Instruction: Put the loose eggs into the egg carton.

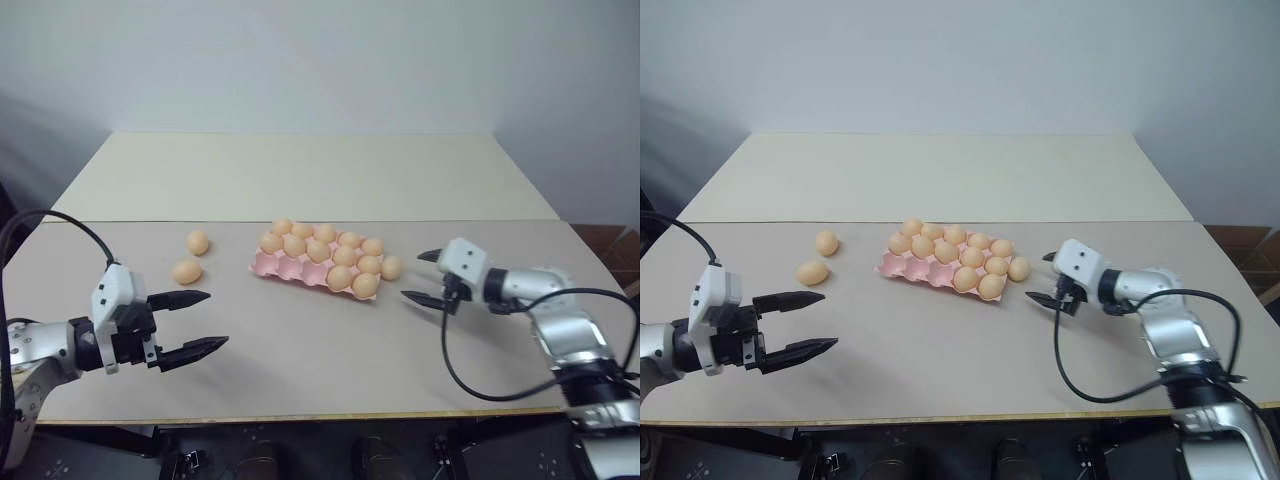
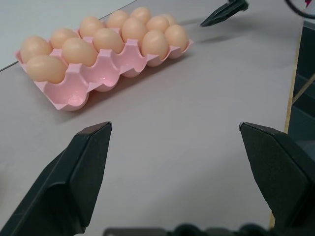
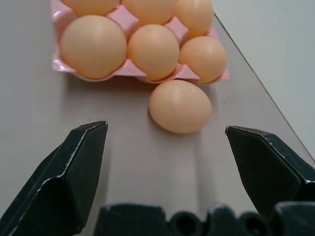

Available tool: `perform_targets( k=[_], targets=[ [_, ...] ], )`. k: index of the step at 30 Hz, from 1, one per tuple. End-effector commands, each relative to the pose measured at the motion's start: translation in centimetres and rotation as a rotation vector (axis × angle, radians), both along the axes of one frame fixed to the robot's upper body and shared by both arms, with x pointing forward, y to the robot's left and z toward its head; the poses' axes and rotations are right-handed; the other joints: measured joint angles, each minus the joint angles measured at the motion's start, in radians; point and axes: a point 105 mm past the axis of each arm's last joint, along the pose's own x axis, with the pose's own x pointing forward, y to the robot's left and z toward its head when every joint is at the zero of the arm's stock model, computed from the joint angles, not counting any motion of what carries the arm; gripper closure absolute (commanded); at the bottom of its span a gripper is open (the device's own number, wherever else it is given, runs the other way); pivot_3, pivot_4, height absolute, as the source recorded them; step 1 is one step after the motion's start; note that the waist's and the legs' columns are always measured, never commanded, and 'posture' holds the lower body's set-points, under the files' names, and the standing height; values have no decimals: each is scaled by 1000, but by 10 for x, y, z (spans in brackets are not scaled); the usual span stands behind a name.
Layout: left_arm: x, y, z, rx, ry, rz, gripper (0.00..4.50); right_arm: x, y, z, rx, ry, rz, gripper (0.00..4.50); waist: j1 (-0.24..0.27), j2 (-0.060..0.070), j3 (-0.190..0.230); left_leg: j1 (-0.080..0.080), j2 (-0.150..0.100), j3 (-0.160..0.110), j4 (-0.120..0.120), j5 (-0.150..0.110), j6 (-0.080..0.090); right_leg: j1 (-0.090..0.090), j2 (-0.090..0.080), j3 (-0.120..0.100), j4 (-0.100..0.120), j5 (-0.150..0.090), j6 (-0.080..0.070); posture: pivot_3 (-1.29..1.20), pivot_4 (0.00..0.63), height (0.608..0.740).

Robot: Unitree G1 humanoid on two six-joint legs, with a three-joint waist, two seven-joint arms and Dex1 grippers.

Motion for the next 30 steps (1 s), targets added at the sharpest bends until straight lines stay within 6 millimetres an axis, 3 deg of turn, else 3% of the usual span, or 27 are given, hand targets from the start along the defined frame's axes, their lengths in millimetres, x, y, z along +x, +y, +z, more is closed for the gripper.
perform_targets(
  k=[1, 10, 25, 28, 30],
  targets=[
    [1, -3, 10, 14, -39, -16, 0, 12, -2, 2, -35, -81, -15, 38, 0, 0, 0, 0, 0, 0, 0, 0, 0, 0, 0, 0, 0, 0, 0, 0, 150, 740],
    [1, -5, 10, 11, -43, -13, 0, 31, 12, 3, 0, -127, -13, 38, -9, 0, 0, 3, 3, 2, 0, 0, 0, 0, 4, 4, 1, 1, -1, 0, 150, 740],
    [2, -8, 8, -7, -49, 0, 0, 45, 26, -3, 43, -55, 36, 38, -10, 0, 0, 5, 5, 5, 0, 0, 0, -1, 6, 9, 1, 3, -3, 0, 150, 740],
    [1, -7, 7, -7, -48, 4, 0, 45, 26, -6, 33, -43, 45, 630, -9, 0, 0, 5, 5, 5, 0, 0, 0, -1, 6, 9, 1, 3, -3, 0, 150, 740],
    [1, -7, 7, -7, -49, 6, 0, 44, 26, -11, 15, -37, 44, 1329, -10, 0, 0, 5, 5, 6, 0, 0, 0, -1, 6, 9, 1, 3, -3, 0, 150, 740]
  ],
)
